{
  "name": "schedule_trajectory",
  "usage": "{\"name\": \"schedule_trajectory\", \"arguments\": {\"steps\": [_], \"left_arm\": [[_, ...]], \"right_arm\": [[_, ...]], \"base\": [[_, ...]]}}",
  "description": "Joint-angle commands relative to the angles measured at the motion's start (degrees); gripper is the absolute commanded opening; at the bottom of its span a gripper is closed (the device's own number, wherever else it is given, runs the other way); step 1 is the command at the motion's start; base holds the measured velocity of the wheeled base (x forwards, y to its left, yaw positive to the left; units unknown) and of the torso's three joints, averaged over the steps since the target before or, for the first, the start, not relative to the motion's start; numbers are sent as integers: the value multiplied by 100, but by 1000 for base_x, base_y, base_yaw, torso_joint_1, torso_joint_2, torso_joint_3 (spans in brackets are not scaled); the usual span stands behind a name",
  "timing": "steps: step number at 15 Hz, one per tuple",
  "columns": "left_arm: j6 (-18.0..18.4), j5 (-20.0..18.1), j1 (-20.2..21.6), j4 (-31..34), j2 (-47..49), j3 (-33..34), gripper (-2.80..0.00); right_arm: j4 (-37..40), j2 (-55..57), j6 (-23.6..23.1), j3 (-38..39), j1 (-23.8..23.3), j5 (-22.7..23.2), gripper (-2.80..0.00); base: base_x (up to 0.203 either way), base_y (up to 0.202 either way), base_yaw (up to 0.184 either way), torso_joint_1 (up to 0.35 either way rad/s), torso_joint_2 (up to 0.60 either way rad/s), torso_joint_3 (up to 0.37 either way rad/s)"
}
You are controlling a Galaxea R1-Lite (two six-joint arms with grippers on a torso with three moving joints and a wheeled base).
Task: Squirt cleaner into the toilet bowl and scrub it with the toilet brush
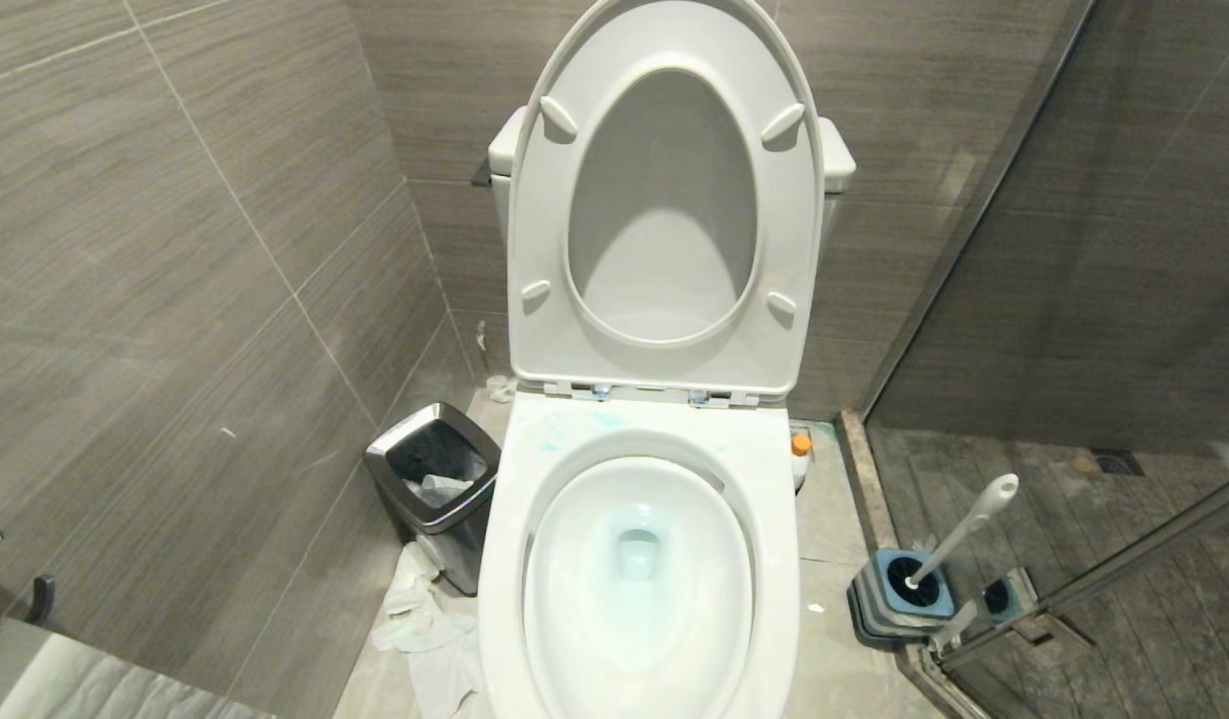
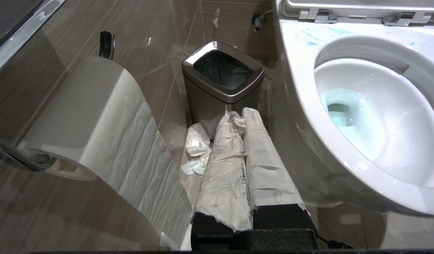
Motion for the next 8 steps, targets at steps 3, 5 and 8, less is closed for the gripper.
{"name": "schedule_trajectory", "arguments": {"steps": [3,5,8], "left_arm": [[-8,2,0,-2,5,35,-280],[-8,2,0,-2,5,35,-280],[0,2,0,-2,5,42,-280]], "right_arm": [[741,-639,33,80,31,-56,0],[1303,-638,175,80,31,-44,0],[2330,-639,257,80,31,-48,0]], "base": [[0,0,0,0,0,0],[0,0,0,0,0,0],[0,0,0,0,0,0]]}}
